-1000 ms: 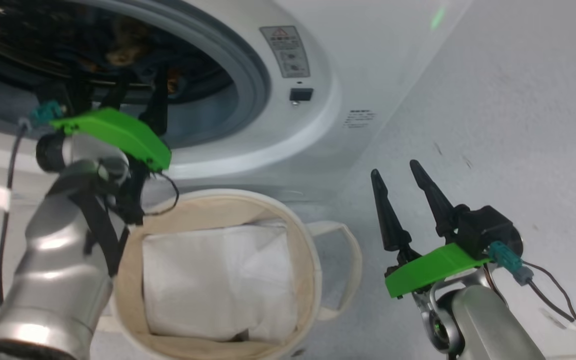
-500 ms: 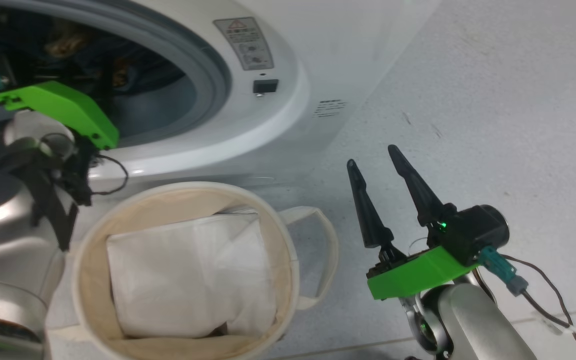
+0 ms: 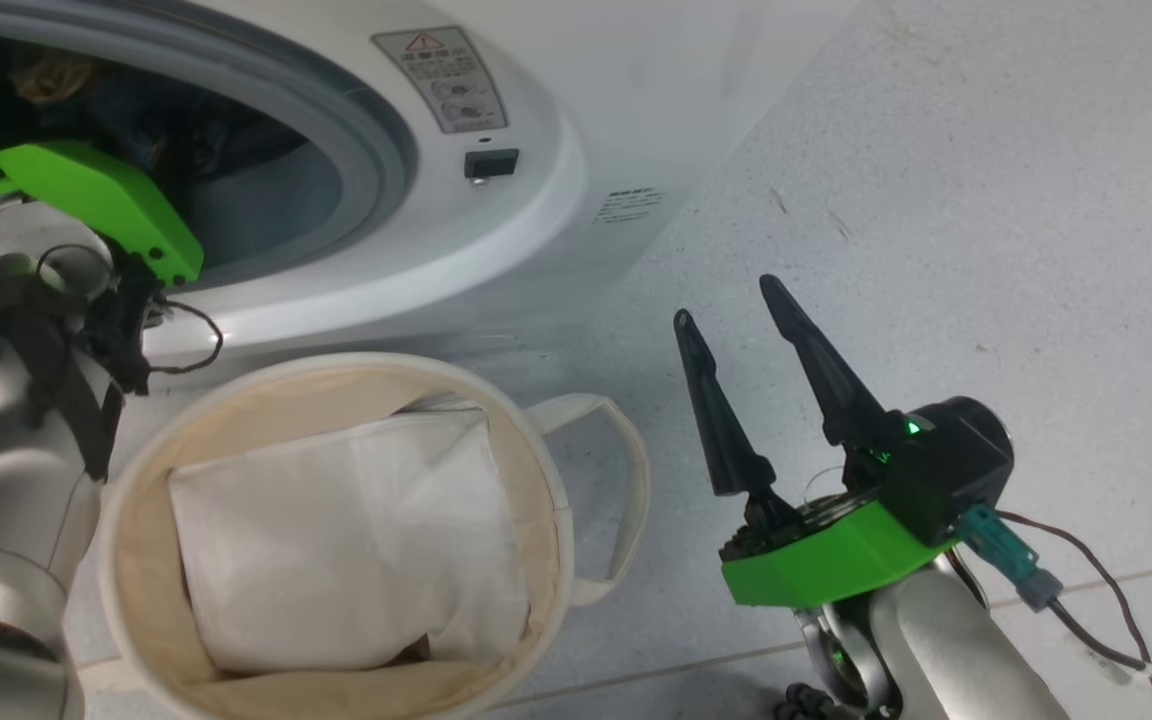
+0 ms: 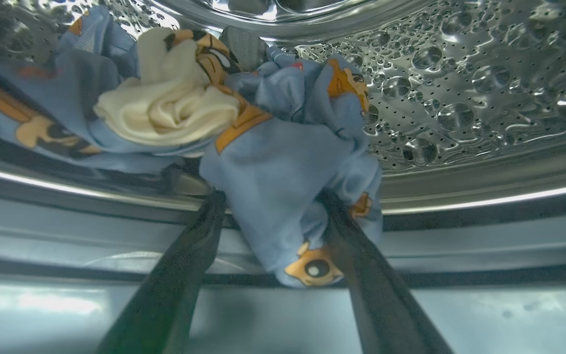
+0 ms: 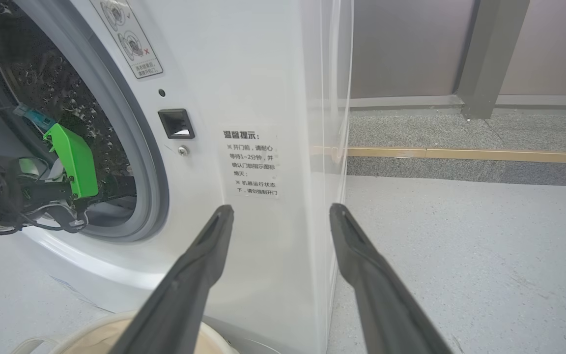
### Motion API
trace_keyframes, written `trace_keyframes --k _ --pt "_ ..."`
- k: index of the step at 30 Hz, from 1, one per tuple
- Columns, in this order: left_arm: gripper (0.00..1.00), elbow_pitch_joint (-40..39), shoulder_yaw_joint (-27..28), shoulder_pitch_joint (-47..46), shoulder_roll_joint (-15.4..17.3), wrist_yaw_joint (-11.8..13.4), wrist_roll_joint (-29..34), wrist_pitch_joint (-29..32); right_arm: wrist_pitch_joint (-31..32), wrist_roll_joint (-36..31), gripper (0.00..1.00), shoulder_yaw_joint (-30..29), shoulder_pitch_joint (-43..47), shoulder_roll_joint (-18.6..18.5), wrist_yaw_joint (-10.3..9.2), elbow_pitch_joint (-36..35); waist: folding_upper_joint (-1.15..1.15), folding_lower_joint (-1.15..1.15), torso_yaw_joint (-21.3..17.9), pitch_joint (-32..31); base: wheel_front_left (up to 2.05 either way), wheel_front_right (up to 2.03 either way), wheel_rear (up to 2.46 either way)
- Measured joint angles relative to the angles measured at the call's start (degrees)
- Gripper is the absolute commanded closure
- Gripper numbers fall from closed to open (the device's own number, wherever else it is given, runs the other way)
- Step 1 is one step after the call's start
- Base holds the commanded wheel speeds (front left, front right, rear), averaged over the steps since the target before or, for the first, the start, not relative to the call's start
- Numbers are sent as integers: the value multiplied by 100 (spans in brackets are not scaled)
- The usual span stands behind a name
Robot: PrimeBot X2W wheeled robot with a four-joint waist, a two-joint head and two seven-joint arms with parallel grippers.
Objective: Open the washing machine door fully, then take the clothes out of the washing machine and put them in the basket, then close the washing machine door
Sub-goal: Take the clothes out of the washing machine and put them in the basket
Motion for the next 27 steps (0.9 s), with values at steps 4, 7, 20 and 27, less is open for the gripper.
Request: trace_keyframes --k 4,7,20,27 --pt "100 -111 -176 -32 0 -1 -1 -157 -18 0 0 0 2 0 0 -38 0 0 27 27 0 0 0" --pt "100 -156 -271 -30 -11 0 -46 -211 -45 1 0 0 2 0 0 -35 0 0 64 -1 0 0 0" --pt "100 -958 -1125 827 -88 0 -325 -972 -146 210 0 70 -5 0 0 434 0 0 501 -714 0 0 0" --pt "100 -1867 -1724 1456 103 0 -349 -1344 -196 399 0 23 0 -35 0 806 0 -1 916 -1323 0 0 0"
